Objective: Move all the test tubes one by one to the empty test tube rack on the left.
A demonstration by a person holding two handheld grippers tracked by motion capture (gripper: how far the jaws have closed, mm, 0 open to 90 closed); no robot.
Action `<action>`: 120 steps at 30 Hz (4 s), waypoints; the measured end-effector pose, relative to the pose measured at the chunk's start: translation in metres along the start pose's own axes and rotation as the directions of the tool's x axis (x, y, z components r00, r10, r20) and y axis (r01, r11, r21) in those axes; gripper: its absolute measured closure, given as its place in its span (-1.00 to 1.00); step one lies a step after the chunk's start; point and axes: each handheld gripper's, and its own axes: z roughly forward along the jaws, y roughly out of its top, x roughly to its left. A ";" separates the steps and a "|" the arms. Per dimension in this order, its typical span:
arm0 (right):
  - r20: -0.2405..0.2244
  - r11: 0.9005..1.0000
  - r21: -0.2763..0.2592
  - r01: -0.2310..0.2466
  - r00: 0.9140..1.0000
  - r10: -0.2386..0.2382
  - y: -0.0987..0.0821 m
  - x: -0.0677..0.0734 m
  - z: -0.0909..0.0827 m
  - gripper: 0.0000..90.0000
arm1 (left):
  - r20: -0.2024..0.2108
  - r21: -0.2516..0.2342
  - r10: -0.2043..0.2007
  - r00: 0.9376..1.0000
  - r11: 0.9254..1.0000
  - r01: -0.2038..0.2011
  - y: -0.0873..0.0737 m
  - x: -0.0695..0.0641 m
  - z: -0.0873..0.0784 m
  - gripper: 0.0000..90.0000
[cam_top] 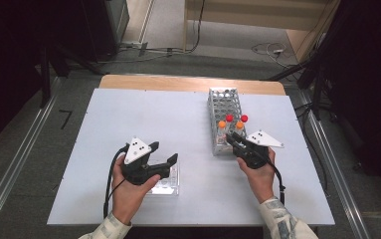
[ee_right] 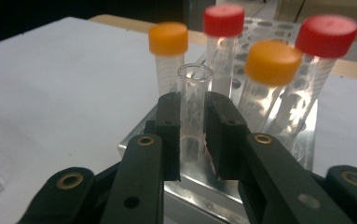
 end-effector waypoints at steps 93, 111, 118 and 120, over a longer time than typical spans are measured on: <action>-0.387 0.984 -0.131 0.121 0.908 -0.163 0.017 0.096 -0.052 -0.45 | 0.191 -0.061 0.061 0.980 0.997 -0.050 0.041 -0.041 -0.009 0.73; -0.282 0.993 -0.077 0.092 0.953 -0.110 0.006 0.059 -0.046 -0.45 | 0.067 -0.022 0.036 0.997 0.999 -0.035 0.039 -0.003 -0.041 0.73; -0.271 0.994 -0.072 0.087 0.957 -0.103 0.005 0.056 -0.045 -0.44 | 0.014 -0.022 0.048 0.999 0.999 -0.047 0.034 0.001 -0.036 0.73; -0.270 0.994 -0.071 0.086 0.958 -0.102 0.005 0.055 -0.045 -0.44 | 0.005 -0.022 0.052 0.999 0.998 -0.051 0.032 0.002 -0.034 0.73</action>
